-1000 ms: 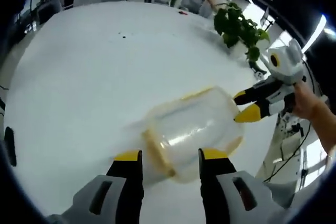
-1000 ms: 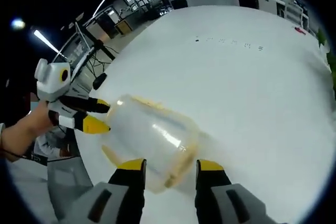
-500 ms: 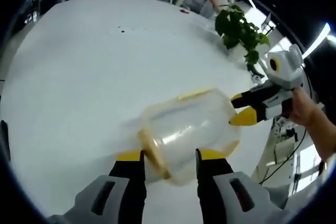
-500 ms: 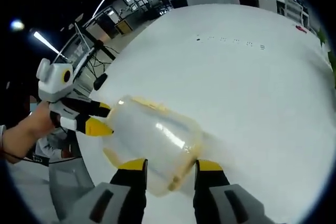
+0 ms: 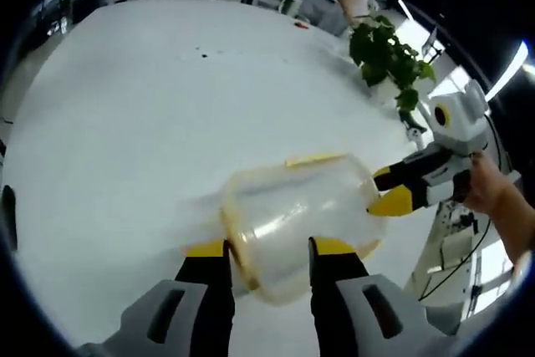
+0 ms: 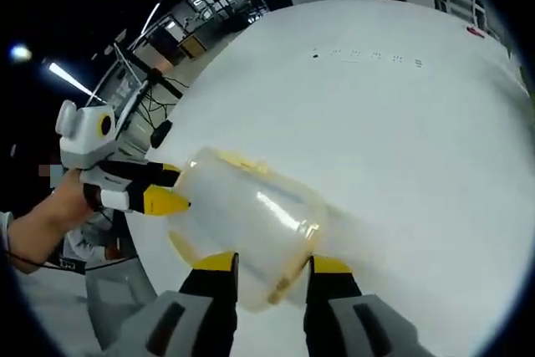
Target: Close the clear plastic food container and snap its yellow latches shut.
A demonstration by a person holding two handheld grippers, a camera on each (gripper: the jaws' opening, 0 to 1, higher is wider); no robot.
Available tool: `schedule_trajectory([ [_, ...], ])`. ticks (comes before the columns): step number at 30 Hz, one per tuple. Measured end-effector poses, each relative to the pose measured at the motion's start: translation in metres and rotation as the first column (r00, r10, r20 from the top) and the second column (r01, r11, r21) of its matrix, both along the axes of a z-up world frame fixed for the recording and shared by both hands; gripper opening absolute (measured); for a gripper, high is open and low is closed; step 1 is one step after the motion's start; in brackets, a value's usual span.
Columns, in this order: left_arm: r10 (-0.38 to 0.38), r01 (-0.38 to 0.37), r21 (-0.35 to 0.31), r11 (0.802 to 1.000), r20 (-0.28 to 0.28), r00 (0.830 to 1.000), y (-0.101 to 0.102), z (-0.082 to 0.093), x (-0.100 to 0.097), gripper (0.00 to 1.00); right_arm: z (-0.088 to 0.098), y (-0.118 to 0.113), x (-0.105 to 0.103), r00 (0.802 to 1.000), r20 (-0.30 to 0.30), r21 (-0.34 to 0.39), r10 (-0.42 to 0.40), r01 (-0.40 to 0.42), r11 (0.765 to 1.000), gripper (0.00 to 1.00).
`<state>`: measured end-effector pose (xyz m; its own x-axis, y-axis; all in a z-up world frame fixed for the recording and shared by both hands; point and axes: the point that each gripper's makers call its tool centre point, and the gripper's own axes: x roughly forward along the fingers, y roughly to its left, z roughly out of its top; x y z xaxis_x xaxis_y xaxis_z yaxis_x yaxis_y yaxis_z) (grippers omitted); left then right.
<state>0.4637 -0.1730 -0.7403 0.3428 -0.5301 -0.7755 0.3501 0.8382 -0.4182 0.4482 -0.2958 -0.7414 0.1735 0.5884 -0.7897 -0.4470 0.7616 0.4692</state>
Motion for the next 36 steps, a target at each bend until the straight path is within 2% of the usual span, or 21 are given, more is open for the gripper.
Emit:
schedule_trajectory([
  [9,0.0,0.0,0.001,1.0,-0.008,1.0,0.001,0.0,-0.003,0.33,0.0,0.0,0.0,1.0,-0.013,-0.007,0.01,-0.01,1.0,0.29],
  [16,-0.01,0.01,-0.015,1.0,0.005,1.0,0.002,0.0,-0.001,0.35,0.001,-0.002,0.001,1.0,-0.011,0.02,-0.007,0.007,1.0,0.31],
  [17,-0.016,0.017,-0.009,1.0,0.011,1.0,0.001,0.001,-0.001,0.35,0.001,-0.002,0.001,1.0,-0.009,0.022,-0.007,0.007,1.0,0.31],
  [18,-0.088,0.085,0.035,0.996,0.076,0.993,0.002,0.005,0.003,0.35,0.001,-0.003,0.002,1.0,-0.002,0.021,-0.003,0.003,1.0,0.3],
  [23,-0.1,0.096,0.056,0.994,0.072,0.992,0.004,0.007,0.001,0.32,0.004,-0.005,0.002,0.999,0.025,-0.007,0.032,-0.032,0.999,0.3],
  [27,-0.121,0.118,0.049,0.992,0.064,0.991,0.003,0.007,-0.003,0.36,0.007,-0.005,0.002,0.997,0.026,-0.017,0.066,-0.065,0.998,0.32],
  [28,-0.127,0.124,0.051,0.991,0.067,0.99,0.004,0.008,-0.003,0.37,0.008,-0.005,0.003,0.995,0.048,-0.022,0.09,-0.089,0.996,0.32],
  [32,-0.176,0.171,0.067,0.983,0.07,0.982,0.005,0.009,-0.005,0.38,0.011,-0.006,0.001,0.987,0.065,-0.048,0.146,-0.143,0.989,0.34],
  [33,-0.215,0.208,0.077,0.975,0.1,0.972,0.004,0.012,-0.003,0.36,0.011,-0.008,0.0,0.986,0.063,-0.059,0.156,-0.152,0.987,0.34],
  [36,-0.219,0.212,0.081,0.974,0.1,0.971,0.006,0.015,-0.004,0.36,0.015,-0.006,0.002,0.987,0.057,-0.043,0.152,-0.15,0.988,0.32],
])
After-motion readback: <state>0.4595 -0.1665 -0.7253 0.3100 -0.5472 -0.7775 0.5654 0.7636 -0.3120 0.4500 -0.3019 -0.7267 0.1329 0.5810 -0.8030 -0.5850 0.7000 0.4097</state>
